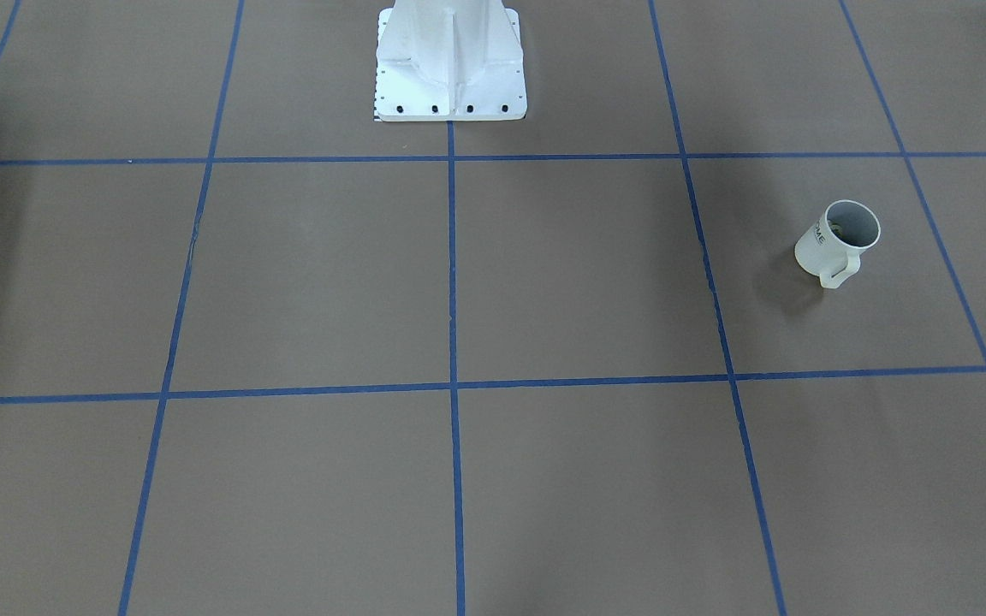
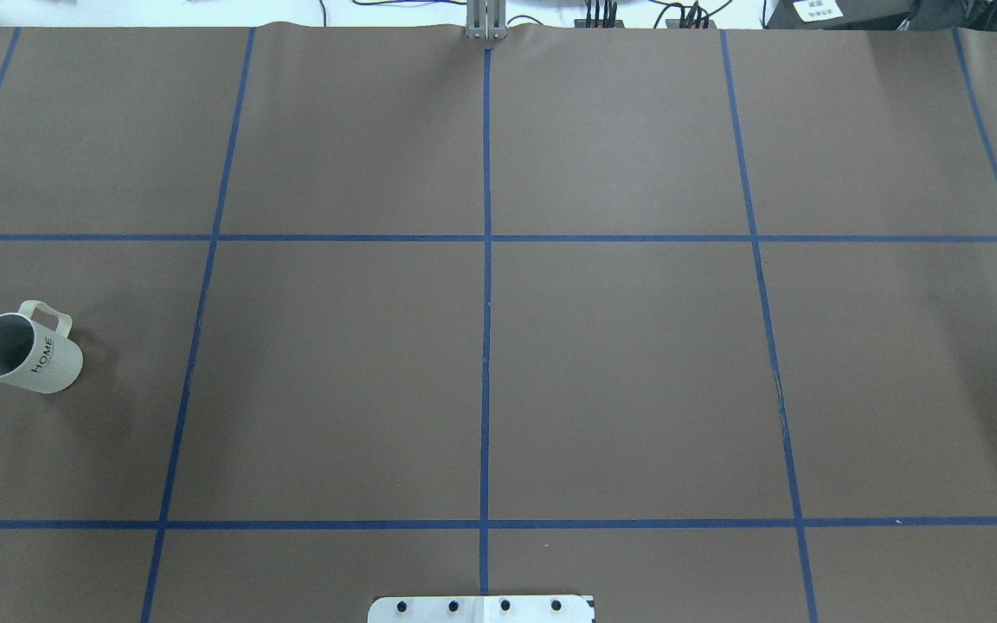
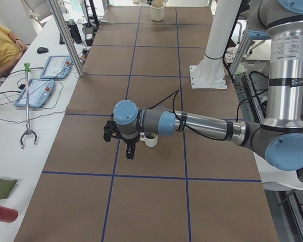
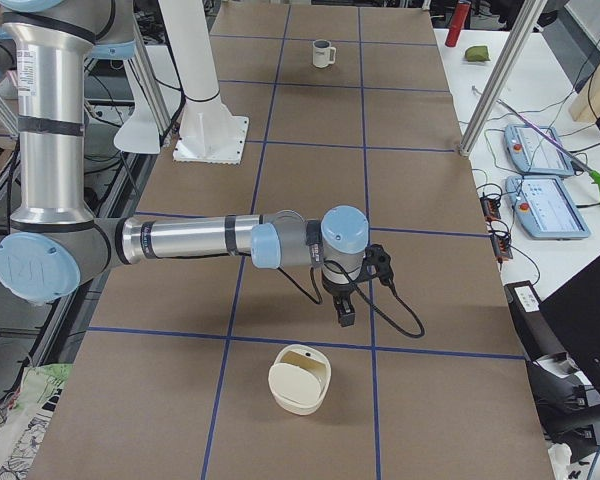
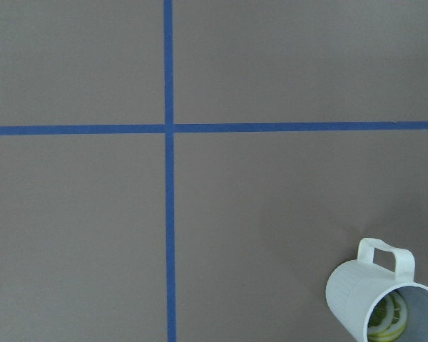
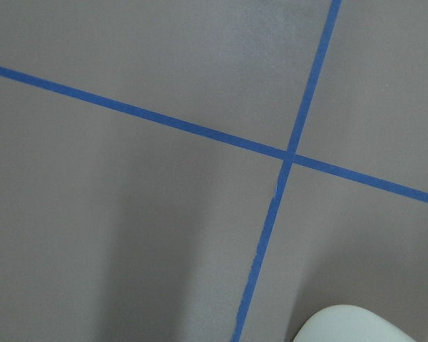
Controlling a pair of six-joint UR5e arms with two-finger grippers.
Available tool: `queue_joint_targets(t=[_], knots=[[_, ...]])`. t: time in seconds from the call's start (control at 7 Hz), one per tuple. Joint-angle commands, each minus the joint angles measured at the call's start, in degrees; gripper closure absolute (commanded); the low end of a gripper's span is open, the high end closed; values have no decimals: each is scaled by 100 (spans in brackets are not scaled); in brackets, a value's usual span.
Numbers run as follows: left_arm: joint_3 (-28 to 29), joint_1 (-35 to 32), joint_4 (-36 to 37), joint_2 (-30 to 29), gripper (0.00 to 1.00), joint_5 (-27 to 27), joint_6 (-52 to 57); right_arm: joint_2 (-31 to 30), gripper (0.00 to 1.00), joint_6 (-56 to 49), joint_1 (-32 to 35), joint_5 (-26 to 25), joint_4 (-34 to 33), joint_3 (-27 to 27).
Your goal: Left arm hands cup to right arm to dump lemon
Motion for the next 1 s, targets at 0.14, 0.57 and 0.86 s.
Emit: queue_joint_targets(t=[0.14, 0.57, 0.86], knots=[[-28, 1146, -1139, 23, 0, -198, -1711, -1, 1, 15, 4, 10, 410, -99], [-37, 2229, -1971, 302, 0, 838, -2367, 34, 1, 24, 4, 46, 438, -46], [77, 2536, -2455, 515, 1, 964, -2384, 8, 1, 15, 4, 160, 438, -108]])
